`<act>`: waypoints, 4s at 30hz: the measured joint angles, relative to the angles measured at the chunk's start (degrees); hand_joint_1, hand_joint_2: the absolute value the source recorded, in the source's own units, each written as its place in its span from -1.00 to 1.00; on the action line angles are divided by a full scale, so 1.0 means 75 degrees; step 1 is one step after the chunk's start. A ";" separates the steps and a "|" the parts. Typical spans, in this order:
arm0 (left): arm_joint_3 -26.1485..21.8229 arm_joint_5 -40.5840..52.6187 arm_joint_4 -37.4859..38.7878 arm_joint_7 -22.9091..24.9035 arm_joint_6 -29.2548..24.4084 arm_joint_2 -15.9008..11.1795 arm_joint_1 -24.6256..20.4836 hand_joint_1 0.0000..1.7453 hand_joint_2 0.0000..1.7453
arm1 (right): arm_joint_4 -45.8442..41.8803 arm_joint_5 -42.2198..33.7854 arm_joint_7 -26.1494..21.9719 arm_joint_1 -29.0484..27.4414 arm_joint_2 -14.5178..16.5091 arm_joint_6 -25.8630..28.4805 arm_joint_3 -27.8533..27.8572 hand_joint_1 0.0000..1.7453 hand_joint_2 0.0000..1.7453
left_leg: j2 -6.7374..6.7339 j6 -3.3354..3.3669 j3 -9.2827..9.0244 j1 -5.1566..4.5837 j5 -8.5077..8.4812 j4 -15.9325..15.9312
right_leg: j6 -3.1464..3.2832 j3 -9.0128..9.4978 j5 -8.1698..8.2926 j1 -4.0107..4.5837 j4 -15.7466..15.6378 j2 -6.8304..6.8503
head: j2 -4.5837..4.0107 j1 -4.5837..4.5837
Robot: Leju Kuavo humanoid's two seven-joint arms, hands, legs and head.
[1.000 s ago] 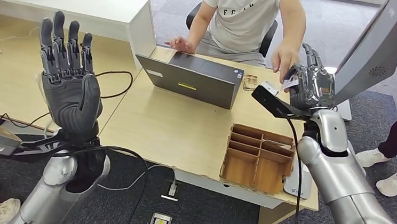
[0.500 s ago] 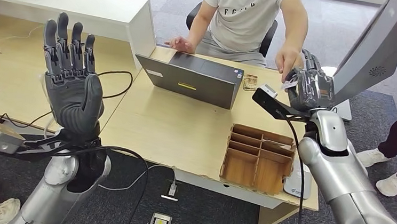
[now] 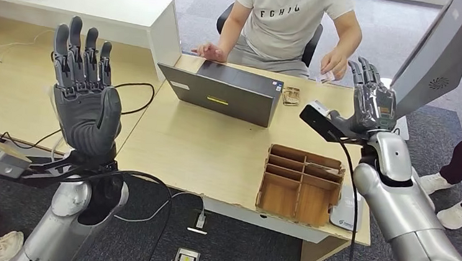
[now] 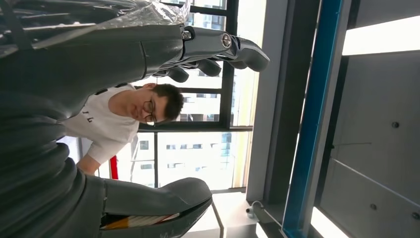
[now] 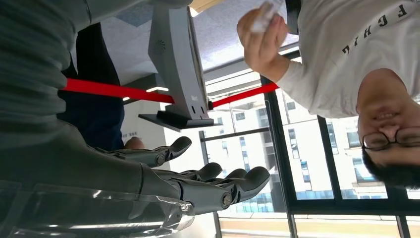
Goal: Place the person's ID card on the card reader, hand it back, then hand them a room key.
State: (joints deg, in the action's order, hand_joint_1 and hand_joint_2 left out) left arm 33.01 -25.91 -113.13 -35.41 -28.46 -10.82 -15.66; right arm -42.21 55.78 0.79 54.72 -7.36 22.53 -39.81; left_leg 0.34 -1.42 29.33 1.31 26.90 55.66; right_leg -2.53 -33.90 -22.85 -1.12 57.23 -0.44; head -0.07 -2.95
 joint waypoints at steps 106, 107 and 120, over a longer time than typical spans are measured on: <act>0.0163 0.1102 -0.0797 0.0681 0.0755 -0.0240 -0.0242 -1.00 1.00 | -0.1862 -0.1999 -0.0463 -0.3516 -0.0668 0.0050 0.0310 -0.04 1.00 | 0.0000 -0.0002 0.0007 0.0002 -0.0003 -0.0007 | 0.0002 0.0000 0.0001 0.0002 -0.0004 0.0001 | 0.0000 0.0000; 0.0163 0.1101 -0.0796 0.0680 0.0760 -0.0240 -0.0232 -1.00 1.00 | -0.1864 -0.1996 -0.0463 -0.3515 -0.0658 0.0050 0.0310 -0.17 1.00 | 0.0000 -0.0002 0.0007 0.0002 -0.0003 -0.0007 | 0.0002 0.0000 0.0001 0.0002 -0.0004 0.0001 | 0.0000 0.0000; 0.0155 0.1100 -0.0758 0.0630 0.0849 -0.0230 -0.0196 -1.00 1.00 | -0.1845 -0.1794 -0.0417 -0.3522 -0.0572 -0.0109 0.0248 -0.01 1.00 | 0.0000 -0.0002 0.0007 0.0002 -0.0003 -0.0007 | 0.0002 -0.0001 0.0001 0.0002 -0.0004 0.0001 | 0.0000 0.0000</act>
State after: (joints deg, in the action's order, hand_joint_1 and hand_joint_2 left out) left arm 34.17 -17.66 -118.82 -30.68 -22.10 -12.55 -17.13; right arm -56.04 42.33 -2.34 28.30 -11.65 21.72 -37.94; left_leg 0.34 -1.43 29.38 1.33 26.88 55.61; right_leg -2.51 -33.90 -22.84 -1.11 57.19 -0.44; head -0.07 -2.95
